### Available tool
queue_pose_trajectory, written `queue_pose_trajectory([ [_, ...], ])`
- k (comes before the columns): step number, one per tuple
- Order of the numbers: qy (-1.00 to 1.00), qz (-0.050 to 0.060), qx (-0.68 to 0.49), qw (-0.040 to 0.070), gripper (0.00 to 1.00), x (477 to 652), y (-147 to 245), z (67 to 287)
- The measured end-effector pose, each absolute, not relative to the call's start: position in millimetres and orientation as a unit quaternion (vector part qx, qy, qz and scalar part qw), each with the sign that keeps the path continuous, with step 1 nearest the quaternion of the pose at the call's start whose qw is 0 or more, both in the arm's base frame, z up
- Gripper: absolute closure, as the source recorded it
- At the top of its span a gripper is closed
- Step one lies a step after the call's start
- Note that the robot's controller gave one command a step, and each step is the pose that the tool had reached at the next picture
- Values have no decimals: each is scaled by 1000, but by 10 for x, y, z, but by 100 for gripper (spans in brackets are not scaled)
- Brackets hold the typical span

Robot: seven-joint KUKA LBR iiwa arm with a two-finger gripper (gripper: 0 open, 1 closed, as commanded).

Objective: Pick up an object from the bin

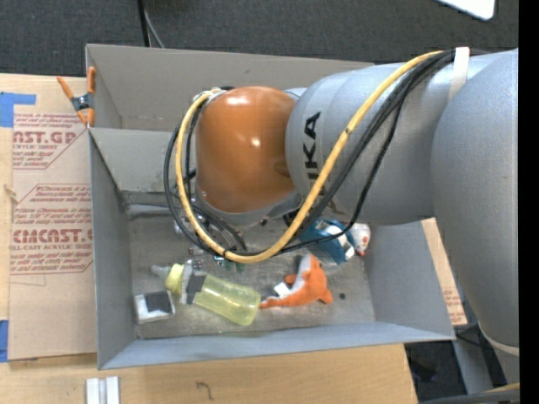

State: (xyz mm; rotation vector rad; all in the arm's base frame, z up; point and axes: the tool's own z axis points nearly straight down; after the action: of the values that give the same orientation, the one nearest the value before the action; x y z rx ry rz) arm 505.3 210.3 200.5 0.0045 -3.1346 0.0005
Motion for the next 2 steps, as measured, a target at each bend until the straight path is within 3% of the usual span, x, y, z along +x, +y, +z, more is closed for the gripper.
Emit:
queue_pose_trajectory([
  [2, -1000, -1, 1, -1, 0, 5078, 2093, 2040],
])
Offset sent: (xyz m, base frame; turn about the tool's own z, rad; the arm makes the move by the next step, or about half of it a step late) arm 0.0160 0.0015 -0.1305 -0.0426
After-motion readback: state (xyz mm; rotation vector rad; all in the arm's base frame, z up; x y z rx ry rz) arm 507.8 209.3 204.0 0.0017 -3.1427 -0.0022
